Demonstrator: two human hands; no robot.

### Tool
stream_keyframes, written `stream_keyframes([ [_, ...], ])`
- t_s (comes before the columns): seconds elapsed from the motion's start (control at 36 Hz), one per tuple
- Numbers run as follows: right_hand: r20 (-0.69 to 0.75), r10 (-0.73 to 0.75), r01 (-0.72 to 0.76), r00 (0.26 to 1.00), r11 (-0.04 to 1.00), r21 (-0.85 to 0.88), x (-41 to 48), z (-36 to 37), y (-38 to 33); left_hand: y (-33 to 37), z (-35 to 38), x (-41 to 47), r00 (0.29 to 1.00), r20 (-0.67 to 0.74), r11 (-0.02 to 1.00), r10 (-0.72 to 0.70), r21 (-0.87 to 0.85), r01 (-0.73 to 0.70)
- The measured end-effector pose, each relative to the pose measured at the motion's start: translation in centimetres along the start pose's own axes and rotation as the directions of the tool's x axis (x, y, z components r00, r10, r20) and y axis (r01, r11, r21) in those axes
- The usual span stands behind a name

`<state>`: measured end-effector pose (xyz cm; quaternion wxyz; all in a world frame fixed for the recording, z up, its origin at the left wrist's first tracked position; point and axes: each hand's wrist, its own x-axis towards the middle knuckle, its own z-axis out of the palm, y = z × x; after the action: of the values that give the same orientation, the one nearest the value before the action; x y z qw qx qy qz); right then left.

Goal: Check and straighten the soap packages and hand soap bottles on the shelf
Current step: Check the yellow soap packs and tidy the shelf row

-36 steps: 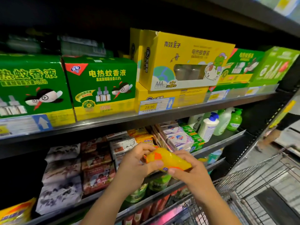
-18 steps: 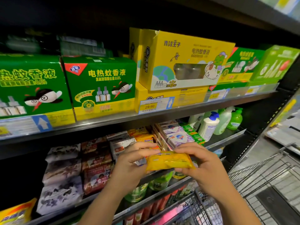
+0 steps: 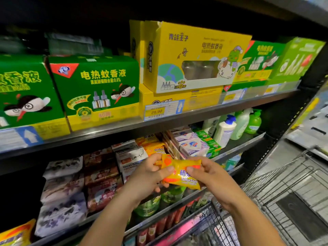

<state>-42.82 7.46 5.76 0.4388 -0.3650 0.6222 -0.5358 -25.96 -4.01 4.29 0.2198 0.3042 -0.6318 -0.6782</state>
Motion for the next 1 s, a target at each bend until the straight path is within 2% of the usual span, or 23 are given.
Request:
stream_keyframes([
  [0.08, -0.018, -0.186, 0.183, 0.982, 0.975, -0.126, 0.2, -0.7, -0.3, -0.1, -0.8, 0.3, 0.981, 0.047, 0.977, 0.186, 0.096, -0.19],
  [0.17, -0.03, -0.311, 0.292, 0.95, 0.917, -0.272, 0.5, -1.1, -0.1, -0.4, -1.8, 0.2, 0.916, 0.094, 0.845, 0.391, 0.358, -0.397],
  [0.25, -0.024, -0.37, 0.35, 0.929, 0.897, -0.272, 0.8, -0.7, 0.5, -1.1, -2.0, 0.3, 0.856, 0.091, 0.75, 0.508, 0.441, -0.492],
  [0.36, -0.034, -0.349, 0.336, 0.937, 0.921, -0.198, 1.1, -0.1, 1.0, -1.8, -2.3, -0.1, 0.881, 0.03, 0.776, 0.472, 0.461, -0.431],
  [0.44, -0.052, -0.285, 0.283, 0.957, 0.958, -0.043, 1.6, 0.7, 0.8, -1.1, -2.7, -1.0, 0.92, -0.051, 0.886, 0.388, 0.295, -0.357],
  [0.5, -0.033, -0.231, 0.233, 0.972, 0.97, 0.067, 1.9, 1.8, 0.5, -0.6, -3.0, -1.4, 0.929, -0.047, 0.923, 0.368, 0.14, -0.358],
  [0.56, -0.006, -0.18, 0.18, 0.984, 0.977, 0.111, 2.4, 2.8, 0.2, -0.3, -3.5, -1.8, 0.937, -0.016, 0.935, 0.348, 0.074, -0.346],
  [0.61, 0.03, -0.12, 0.115, 0.992, 0.984, 0.133, 2.8, 4.0, -0.2, -0.1, -4.4, -2.3, 0.94, 0.009, 0.909, 0.341, 0.251, -0.332],
  [0.67, 0.058, -0.083, 0.076, 0.995, 0.991, 0.109, 3.2, 5.4, -0.3, 0.2, -5.7, -3.1, 0.916, 0.039, 0.739, 0.4, 0.577, -0.348],
  [0.69, 0.072, -0.075, 0.069, 0.995, 0.994, 0.087, 3.5, 6.2, -0.3, 0.4, -6.3, -3.6, 0.905, 0.058, 0.643, 0.421, 0.685, -0.343],
  [0.81, 0.086, -0.057, 0.054, 0.995, 0.998, 0.031, 4.2, 9.6, -0.2, 1.2, -7.5, -5.8, 0.921, -0.036, 0.431, 0.387, 0.89, -0.146],
  [0.86, 0.123, -0.056, 0.057, 0.991, 0.998, -0.01, 4.3, 11.3, -0.6, 1.4, -8.1, -6.6, 0.907, -0.125, 0.402, 0.401, 0.914, -0.052],
  [1.0, 0.293, -0.099, 0.154, 0.951, 0.973, -0.171, 4.3, 14.6, -2.1, 0.3, -11.6, -8.9, 0.87, -0.268, 0.496, 0.415, 0.868, 0.031],
])
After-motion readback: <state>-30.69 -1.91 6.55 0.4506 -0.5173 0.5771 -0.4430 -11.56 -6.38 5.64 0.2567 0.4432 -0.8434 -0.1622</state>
